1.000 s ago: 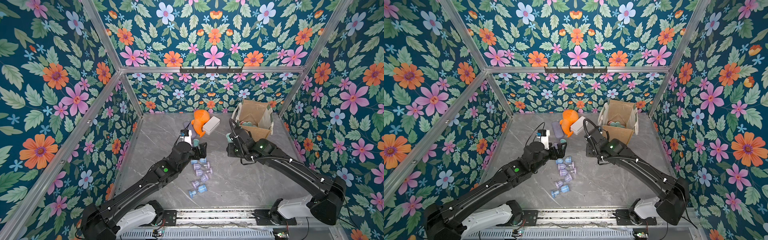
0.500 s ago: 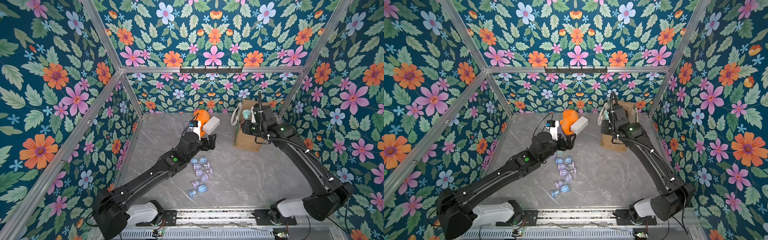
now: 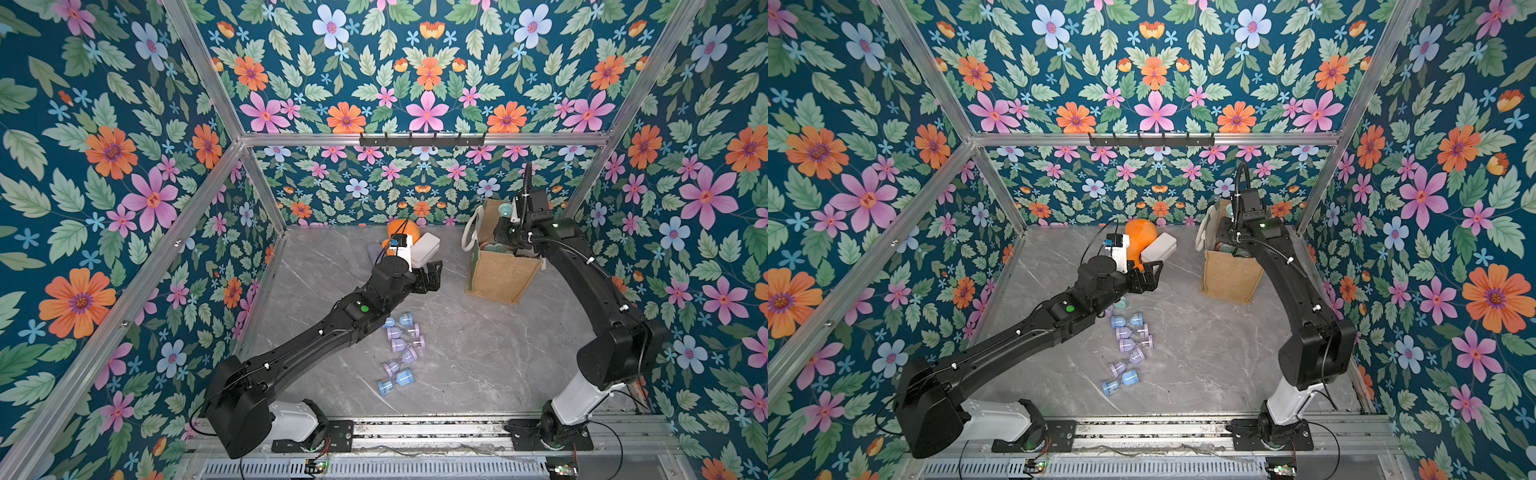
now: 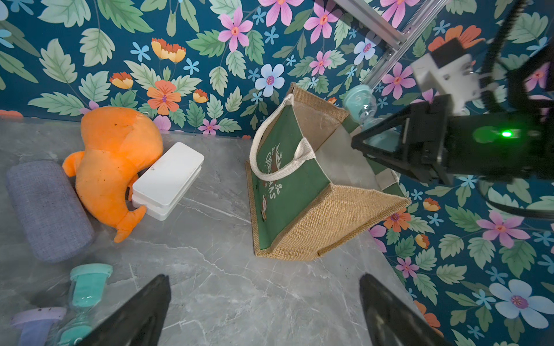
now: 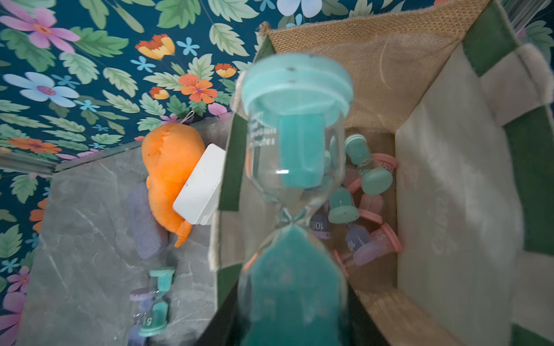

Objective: Put the hourglass into the canvas bag
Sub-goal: Place the hourglass in the canvas bag.

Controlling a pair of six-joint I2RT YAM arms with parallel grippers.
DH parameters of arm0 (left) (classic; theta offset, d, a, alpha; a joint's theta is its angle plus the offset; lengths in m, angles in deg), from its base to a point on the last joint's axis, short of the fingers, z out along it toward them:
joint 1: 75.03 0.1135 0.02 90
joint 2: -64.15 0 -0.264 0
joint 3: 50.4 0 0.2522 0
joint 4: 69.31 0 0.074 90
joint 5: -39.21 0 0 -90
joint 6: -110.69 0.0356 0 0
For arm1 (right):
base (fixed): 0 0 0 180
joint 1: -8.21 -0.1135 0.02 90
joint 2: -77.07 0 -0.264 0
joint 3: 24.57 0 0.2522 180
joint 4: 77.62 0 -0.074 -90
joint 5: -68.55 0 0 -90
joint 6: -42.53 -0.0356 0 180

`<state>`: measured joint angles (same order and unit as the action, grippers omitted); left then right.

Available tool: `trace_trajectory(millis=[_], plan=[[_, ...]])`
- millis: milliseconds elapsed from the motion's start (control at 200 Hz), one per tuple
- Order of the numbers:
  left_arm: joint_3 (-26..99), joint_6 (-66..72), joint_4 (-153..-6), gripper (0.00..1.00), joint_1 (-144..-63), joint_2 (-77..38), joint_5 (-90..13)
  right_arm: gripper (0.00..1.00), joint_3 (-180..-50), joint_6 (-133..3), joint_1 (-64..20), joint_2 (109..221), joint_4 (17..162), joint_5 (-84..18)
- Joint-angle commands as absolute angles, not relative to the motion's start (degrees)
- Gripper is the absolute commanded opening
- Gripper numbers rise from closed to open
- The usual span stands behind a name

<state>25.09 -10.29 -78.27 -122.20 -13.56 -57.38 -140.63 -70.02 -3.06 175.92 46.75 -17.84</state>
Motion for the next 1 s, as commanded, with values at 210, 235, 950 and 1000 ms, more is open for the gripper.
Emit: trace_trajectory(millis=[210,235,950,1000], plan=[[27.29,-9.68,-75.08,1.00,-121.96,-17.18,-54.89,0.33,-146.14,-69.16,-0.19,187.46,47.61,-18.47],[27.40,-9.59,-74.99,1.00,-121.96,-17.38,-54.76,0.33,-146.38,-69.09,-0.03,188.20,47.52,-18.47],[28.77,-8.44,-76.26,1.00,-121.62,-18.94,-54.44,0.37,-150.13,-68.96,2.56,203.61,46.20,-18.32],[28.81,-8.48,-76.30,1.00,-121.66,-18.84,-54.42,0.40,-150.14,-69.10,2.58,203.72,45.89,-18.03]])
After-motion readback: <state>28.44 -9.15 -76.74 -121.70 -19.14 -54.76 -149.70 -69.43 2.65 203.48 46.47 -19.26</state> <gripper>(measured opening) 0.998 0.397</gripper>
